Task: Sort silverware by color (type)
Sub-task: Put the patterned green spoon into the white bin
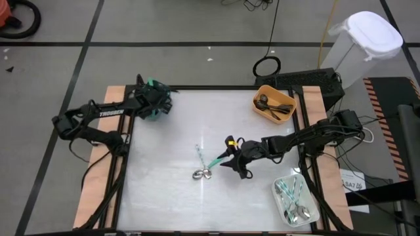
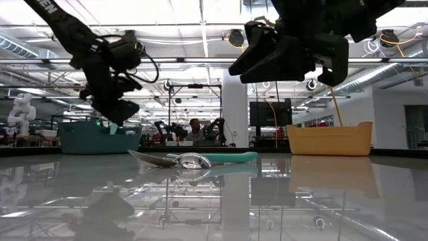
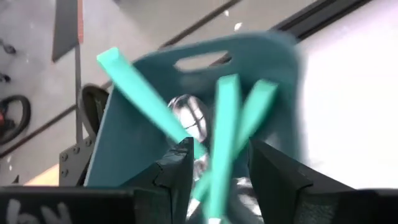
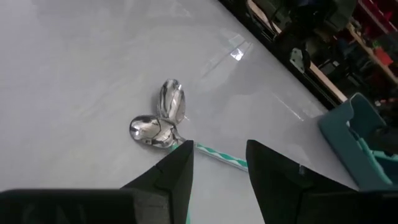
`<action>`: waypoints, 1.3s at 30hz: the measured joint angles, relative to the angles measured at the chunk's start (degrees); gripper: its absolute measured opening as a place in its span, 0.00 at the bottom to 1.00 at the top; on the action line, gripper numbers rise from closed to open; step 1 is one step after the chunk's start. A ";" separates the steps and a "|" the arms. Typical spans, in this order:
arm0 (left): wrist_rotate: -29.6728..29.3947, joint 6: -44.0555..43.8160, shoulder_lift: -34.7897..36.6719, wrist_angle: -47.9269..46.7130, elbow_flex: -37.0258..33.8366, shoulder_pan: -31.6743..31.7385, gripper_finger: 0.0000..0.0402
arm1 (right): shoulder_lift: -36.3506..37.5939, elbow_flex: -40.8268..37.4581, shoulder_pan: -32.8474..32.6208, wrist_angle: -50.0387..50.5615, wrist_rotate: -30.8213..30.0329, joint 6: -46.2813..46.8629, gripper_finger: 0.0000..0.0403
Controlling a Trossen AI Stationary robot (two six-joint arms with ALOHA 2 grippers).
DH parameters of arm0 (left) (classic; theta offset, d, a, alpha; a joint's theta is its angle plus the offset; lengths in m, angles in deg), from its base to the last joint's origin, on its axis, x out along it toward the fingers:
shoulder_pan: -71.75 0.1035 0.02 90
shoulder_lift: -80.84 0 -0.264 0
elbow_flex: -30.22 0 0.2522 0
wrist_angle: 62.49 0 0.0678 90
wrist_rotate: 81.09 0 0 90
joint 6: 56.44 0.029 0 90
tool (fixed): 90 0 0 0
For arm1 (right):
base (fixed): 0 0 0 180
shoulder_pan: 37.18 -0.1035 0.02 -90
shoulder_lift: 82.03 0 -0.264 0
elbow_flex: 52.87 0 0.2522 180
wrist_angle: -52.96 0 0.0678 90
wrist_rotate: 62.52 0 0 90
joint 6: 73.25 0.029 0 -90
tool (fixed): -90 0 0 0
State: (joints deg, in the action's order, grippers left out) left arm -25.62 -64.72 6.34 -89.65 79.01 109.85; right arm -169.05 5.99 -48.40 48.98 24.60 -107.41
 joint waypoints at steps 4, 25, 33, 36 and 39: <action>-4.73 -3.67 0.81 -1.08 0.30 -7.83 0.38 | 0.00 0.00 1.09 -1.38 1.29 -2.48 0.35; 2.21 10.87 0.96 1.32 0.32 -49.92 0.38 | -0.39 6.80 5.56 6.63 22.60 0.93 0.35; 16.58 33.93 0.80 10.82 0.32 -47.58 0.38 | -0.39 6.80 1.79 11.53 22.58 16.36 0.35; 23.01 39.04 -1.07 14.39 0.36 -45.58 0.38 | -0.39 6.79 0.13 13.24 22.38 20.84 0.35; 25.59 41.21 -4.37 14.61 1.96 -44.19 0.38 | -0.39 6.78 -1.58 14.17 20.54 23.95 0.35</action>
State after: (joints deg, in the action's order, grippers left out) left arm -0.02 -23.51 1.97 -75.03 80.97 65.66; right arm -169.44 12.77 -49.98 63.15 45.14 -83.46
